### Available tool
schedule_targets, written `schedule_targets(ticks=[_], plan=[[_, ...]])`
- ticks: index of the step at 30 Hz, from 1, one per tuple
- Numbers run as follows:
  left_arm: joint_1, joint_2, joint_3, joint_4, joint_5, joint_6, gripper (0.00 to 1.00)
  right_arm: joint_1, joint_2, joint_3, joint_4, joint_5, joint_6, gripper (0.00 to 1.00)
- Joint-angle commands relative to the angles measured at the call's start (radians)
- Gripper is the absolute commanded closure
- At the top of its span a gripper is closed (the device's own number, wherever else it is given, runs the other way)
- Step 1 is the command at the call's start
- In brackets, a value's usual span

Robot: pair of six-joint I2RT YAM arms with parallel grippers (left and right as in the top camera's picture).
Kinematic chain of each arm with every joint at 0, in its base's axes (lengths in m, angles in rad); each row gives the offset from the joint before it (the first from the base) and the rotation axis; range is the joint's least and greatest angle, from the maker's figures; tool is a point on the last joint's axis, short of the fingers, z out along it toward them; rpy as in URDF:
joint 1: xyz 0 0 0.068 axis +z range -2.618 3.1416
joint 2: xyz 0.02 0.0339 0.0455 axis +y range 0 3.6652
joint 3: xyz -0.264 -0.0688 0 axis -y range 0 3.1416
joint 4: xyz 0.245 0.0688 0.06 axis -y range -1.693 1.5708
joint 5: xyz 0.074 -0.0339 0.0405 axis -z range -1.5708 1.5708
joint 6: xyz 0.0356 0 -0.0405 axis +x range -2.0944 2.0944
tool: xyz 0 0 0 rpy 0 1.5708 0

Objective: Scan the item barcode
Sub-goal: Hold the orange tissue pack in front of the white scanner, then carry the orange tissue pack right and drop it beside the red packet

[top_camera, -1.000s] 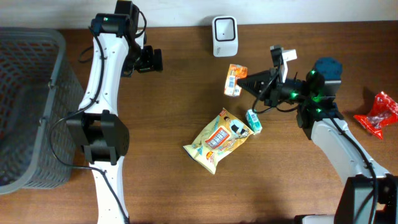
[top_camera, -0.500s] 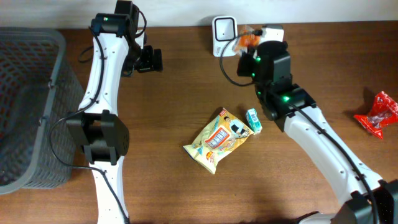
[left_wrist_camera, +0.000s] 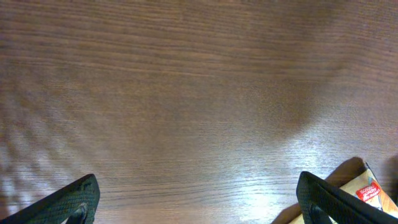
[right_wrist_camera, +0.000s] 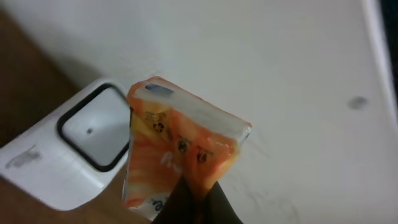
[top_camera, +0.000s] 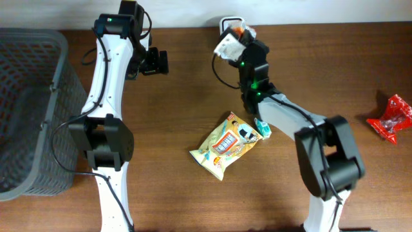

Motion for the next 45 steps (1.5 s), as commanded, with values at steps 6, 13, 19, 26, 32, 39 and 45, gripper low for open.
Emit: schedule_targets(ticks=[6,13,19,26,32,39,45], plan=[[0.0,-0.018,0.003,0.001,-0.007,0.009,0.01,0.002,0.144,0.208,-0.002,0.033,0.175,0.96],[0.0,-0.018,0.003,0.001,-0.008,0.009,0.01,-0.04,0.144,0.36,-0.339,-0.009,0.567,0.96],[0.0,-0.018,0.003,0.001,-0.007,0.009,0.01,-0.046,0.145,0.388,-0.403,-0.042,0.642,0.96],[0.0,-0.018,0.003,0.001,-0.008,0.009,0.01,-0.09,0.125,0.389,-0.398,0.454,0.822,0.96],[0.0,-0.018,0.003,0.001,-0.007,0.009,0.01,-0.36,0.048,0.389,-0.943,0.511,1.192,0.96],[0.0,-0.018,0.003,0.001,-0.007,0.009,0.01,-0.634,0.047,0.385,-1.305,0.307,1.361,0.96],[0.0,-0.018,0.003,0.001,-0.008,0.009,0.01,-0.794,0.048,0.385,-1.411,0.111,1.403,0.01]])
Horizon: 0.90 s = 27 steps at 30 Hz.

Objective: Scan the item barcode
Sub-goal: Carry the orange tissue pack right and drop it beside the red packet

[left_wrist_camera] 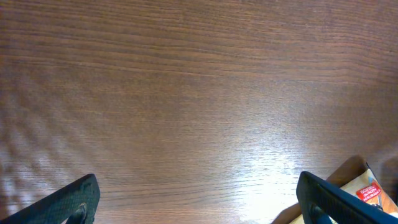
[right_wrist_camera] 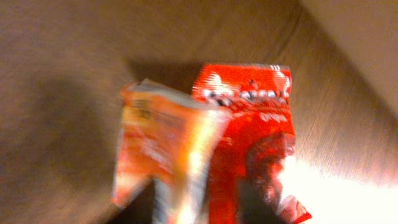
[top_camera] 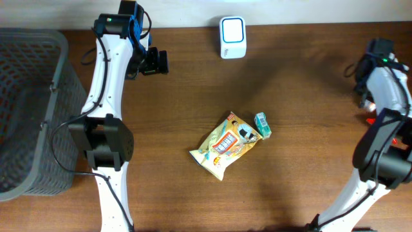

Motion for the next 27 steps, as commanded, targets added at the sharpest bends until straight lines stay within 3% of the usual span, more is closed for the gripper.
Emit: schedule_targets(ticks=[1,7,11,16,27], plan=[[0.0,-0.018,0.003,0.002,-0.008,0.009,0.01,-0.046,-0.039,0.0,-0.043,-0.115,0.031,0.01],[0.002,-0.018,0.003,0.002,-0.008,0.009,0.01,-0.045,-0.271,0.002,-0.129,-0.144,0.031,0.01],[0.001,-0.018,0.003,0.002,-0.008,0.009,0.01,-0.045,-0.516,0.002,-0.158,-0.365,0.031,0.01],[0.001,-0.018,0.003,0.002,-0.008,0.009,0.01,-0.045,-0.681,0.002,-0.163,-0.594,0.031,0.01],[0.001,-0.018,0.003,0.002,-0.007,0.009,0.01,-0.045,-0.685,0.001,-0.259,-0.649,0.03,0.01]])
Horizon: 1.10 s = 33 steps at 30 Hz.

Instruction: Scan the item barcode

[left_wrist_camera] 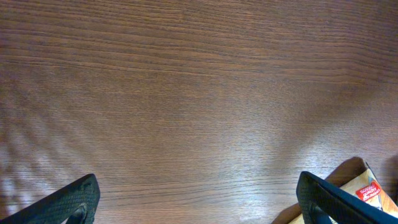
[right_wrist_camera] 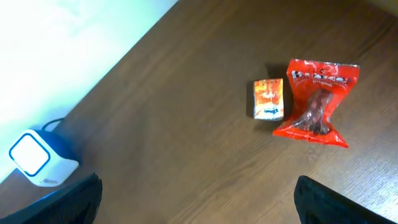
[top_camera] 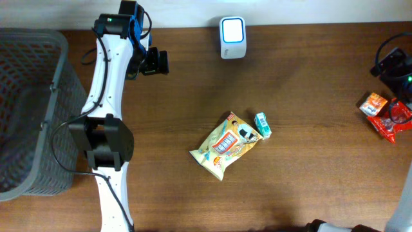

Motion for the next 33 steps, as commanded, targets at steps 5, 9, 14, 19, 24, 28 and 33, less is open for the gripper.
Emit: schedule_targets(ticks=[5,9,14,19,24,28,33], plan=[[0.001,-0.018,0.003,0.002,-0.008,0.009,0.01,0.006,-0.005,0.004,-0.006,-0.373,-0.132,0.01],[0.001,-0.018,0.003,0.002,-0.007,0.009,0.01,0.039,0.002,-0.003,-0.07,-0.484,-0.202,0.01],[0.001,-0.018,0.003,0.002,-0.007,0.009,0.01,0.235,0.079,-0.131,-0.072,-0.294,-0.095,0.01],[0.001,-0.018,0.003,0.002,-0.008,0.009,0.01,0.362,0.227,-0.167,-0.075,-0.233,-0.073,0.01],[0.002,-0.018,0.003,0.002,-0.008,0.009,0.01,0.456,0.375,-0.168,-0.09,-0.219,-0.123,0.13],[0.001,-0.018,0.003,0.002,-0.007,0.009,0.01,0.467,0.464,-0.199,-0.101,-0.09,-0.123,0.3],[0.001,-0.018,0.003,0.002,-0.007,0.009,0.01,0.478,0.496,-0.208,-0.097,-0.224,-0.219,0.43]])
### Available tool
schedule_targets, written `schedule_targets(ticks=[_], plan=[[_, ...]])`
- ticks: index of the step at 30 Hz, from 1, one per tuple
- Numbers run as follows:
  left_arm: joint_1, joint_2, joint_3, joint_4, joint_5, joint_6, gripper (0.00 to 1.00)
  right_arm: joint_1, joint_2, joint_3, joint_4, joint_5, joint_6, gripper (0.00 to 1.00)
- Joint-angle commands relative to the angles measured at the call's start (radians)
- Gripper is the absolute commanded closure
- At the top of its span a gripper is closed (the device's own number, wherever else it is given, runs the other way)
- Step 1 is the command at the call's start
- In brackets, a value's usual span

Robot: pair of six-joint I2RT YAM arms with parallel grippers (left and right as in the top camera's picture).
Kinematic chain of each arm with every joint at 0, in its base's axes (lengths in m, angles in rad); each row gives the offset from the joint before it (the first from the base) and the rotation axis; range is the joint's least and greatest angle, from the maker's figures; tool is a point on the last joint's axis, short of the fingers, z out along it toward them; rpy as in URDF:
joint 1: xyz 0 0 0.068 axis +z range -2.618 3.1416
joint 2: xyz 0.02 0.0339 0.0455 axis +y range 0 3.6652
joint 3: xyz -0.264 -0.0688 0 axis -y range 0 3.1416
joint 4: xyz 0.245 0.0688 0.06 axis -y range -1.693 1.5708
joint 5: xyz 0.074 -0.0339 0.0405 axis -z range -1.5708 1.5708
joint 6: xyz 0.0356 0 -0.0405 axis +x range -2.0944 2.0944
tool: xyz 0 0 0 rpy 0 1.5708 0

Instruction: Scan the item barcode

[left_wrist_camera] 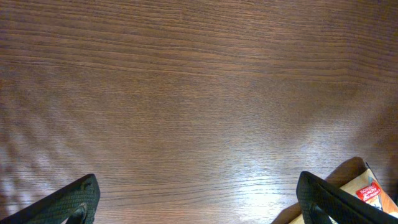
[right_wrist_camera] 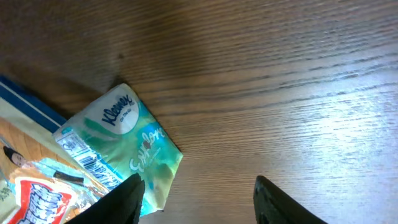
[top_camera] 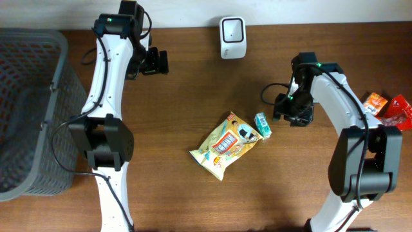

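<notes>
A green Kleenex tissue pack (right_wrist_camera: 127, 148) lies on the table against the yellow snack bag (top_camera: 225, 145); the overhead view shows the pack (top_camera: 262, 125) at mid table. My right gripper (right_wrist_camera: 199, 202) is open and low, its left finger over the pack's edge and its right finger over bare wood; from above the right gripper (top_camera: 284, 111) sits just right of the pack. The white scanner (top_camera: 232, 29) stands at the back edge. My left gripper (left_wrist_camera: 199, 202) is open over bare wood, and overhead the left gripper (top_camera: 154, 62) is at the back left.
A small orange pack (top_camera: 373, 102) and a red snack bag (top_camera: 397, 111) lie at the far right edge. A grey mesh basket (top_camera: 32, 109) stands at the left. A corner of the yellow snack bag (left_wrist_camera: 368, 191) shows by the left gripper's right finger.
My right arm was at the far right edge, high above the orange pack and red bag; now it is low beside the green tissue pack at mid table, still open. The left arm is unchanged.
My right gripper first held the orange pack up by the scanner. Then it held that pack over the red bag at the far right. Then the orange pack lay beside the red bag and the gripper was open. Now it is open at the green tissue pack.
</notes>
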Motion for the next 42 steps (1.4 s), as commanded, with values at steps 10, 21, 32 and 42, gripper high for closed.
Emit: schedule_targets(ticks=[10,21,32,42], plan=[[0.001,-0.018,0.003,0.002,-0.008,0.009,0.01,0.151,0.013,-0.116,0.157,-0.238,-0.029,0.43],[0.001,-0.018,0.003,0.002,-0.008,0.009,0.01,0.238,-0.01,0.154,-0.017,-0.135,0.059,0.19],[0.001,-0.018,0.003,0.002,-0.007,0.009,0.01,0.131,-0.005,0.214,-0.016,0.013,0.122,0.07],[0.001,-0.018,0.003,0.002,-0.007,0.009,0.01,0.016,-0.003,0.089,-0.009,-0.128,-0.078,0.01]])
